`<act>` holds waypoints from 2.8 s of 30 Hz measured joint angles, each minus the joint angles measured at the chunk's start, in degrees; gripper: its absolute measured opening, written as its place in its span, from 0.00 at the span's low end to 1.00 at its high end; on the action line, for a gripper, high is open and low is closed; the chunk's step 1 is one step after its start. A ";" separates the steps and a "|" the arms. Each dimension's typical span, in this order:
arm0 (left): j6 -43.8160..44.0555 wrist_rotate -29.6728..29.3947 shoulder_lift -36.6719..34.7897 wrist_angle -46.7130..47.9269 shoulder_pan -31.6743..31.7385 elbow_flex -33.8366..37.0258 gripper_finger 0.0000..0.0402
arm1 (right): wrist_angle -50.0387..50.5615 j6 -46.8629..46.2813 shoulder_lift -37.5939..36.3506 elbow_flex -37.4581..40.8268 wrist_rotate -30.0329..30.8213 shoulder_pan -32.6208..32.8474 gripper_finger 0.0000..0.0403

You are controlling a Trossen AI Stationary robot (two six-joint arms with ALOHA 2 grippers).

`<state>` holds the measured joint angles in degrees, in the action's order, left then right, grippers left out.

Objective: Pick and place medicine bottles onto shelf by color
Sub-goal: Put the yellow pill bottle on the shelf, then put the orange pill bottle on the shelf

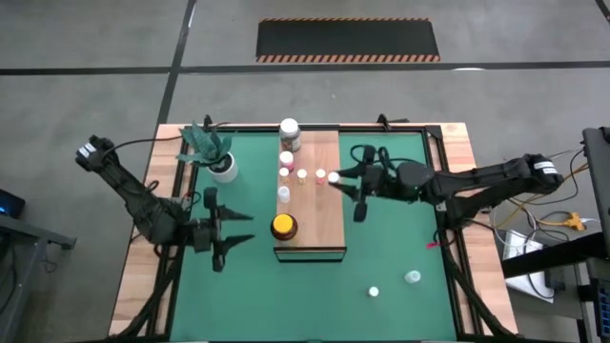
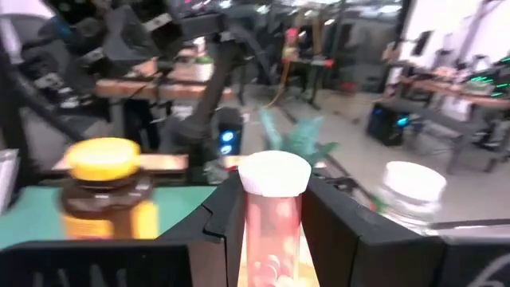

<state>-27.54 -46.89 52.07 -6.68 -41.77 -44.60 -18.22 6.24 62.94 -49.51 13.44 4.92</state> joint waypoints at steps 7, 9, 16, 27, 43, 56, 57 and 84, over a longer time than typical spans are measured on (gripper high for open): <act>-0.84 0.04 -2.41 -0.76 6.33 -0.02 0.44 | -11.19 -4.24 -3.34 11.59 -0.01 -7.46 0.25; -0.89 0.02 -3.00 -1.74 8.01 -0.15 0.44 | -14.22 -6.83 -3.32 14.34 0.05 -8.99 0.25; -1.61 0.05 -4.56 -3.33 11.81 -0.15 0.44 | -22.28 -9.40 -2.79 22.03 -0.22 -10.61 0.25; -1.67 0.12 -3.99 -3.40 12.65 -0.15 0.44 | -28.02 -12.09 -1.49 26.17 -0.25 -10.18 0.25; -1.70 0.13 -3.81 -3.65 12.67 -0.28 0.44 | -45.04 -7.66 13.43 26.53 1.52 -10.26 0.25; -1.94 0.12 -3.82 -4.50 12.67 -0.28 0.44 | -44.69 -7.04 14.53 26.53 1.60 -10.22 0.25; -2.00 0.13 -3.83 -4.78 12.67 -0.28 0.44 | -44.68 -7.04 14.53 26.53 1.60 -10.22 0.25; -2.92 0.13 -3.75 -4.88 12.67 -0.35 0.44 | -43.11 -6.25 12.69 26.51 3.13 -10.20 0.49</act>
<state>-30.46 -46.76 48.31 -11.56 -29.10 -44.95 -61.33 -0.01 75.62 -23.00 16.58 -5.28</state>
